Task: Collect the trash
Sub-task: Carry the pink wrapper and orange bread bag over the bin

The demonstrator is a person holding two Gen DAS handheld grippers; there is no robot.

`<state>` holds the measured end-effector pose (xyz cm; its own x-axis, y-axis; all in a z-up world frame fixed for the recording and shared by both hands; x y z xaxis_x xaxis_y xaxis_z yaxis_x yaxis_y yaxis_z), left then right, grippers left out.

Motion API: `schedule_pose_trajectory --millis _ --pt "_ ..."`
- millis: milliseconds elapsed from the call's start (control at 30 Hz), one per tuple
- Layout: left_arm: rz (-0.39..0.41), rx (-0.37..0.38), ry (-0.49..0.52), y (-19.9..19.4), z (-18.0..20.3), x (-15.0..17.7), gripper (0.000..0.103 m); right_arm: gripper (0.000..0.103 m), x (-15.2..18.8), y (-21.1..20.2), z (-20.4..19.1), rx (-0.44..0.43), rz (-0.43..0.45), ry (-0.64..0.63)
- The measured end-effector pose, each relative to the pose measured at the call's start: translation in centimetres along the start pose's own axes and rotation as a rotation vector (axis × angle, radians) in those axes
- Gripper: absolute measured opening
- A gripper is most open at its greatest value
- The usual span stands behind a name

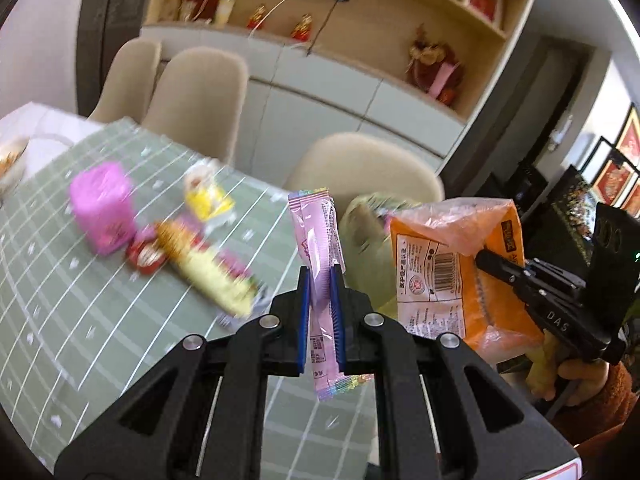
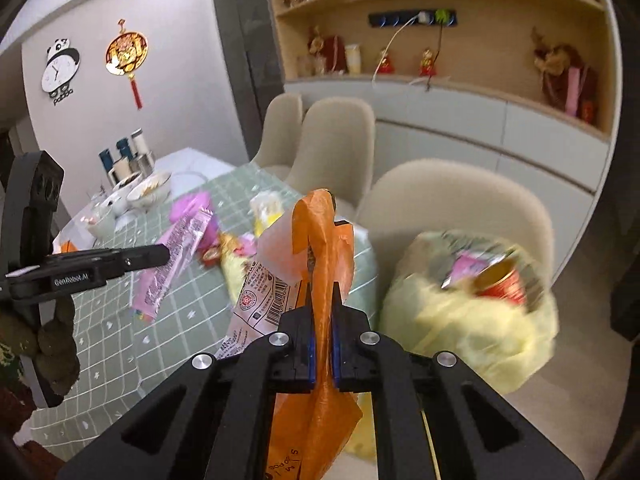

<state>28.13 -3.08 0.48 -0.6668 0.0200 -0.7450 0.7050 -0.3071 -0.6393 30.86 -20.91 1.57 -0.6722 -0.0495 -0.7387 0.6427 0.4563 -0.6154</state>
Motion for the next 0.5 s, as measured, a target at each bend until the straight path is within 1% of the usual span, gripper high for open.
schedule_pose_trajectory --millis 100,233,400,500 --pt "0.033 0.045 0.011 1.1 2.1 -2.7 0.010 0.007 -1.9 -1.3 2.4 0.032 0.037 -0.001" --pt "0.052 0.081 0.046 3.4 4.8 -5.6 0.010 0.007 -3.9 -2.8 6.2 0.081 0.091 0.021" --pt "0.042 0.132 0.086 7.6 8.8 -8.6 0.010 0.007 -5.7 -4.1 11.3 0.134 0.145 0.079" --pt "0.032 0.157 0.114 10.4 10.8 -9.5 0.010 0.007 -6.4 -4.7 14.5 0.162 0.175 0.115"
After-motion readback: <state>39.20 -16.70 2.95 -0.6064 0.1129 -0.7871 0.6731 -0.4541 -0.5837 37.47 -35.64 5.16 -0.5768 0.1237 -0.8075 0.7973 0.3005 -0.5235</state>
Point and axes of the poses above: each gripper's, at about its wrist camera, not at the fingertips, and y roughly the way its jaws point, z to its right, x to its underside, the point moved 8 cm from there along y, roughly the way its jaws point, and after that the axes turned 10 degrees about y, right-handed, at the moved point
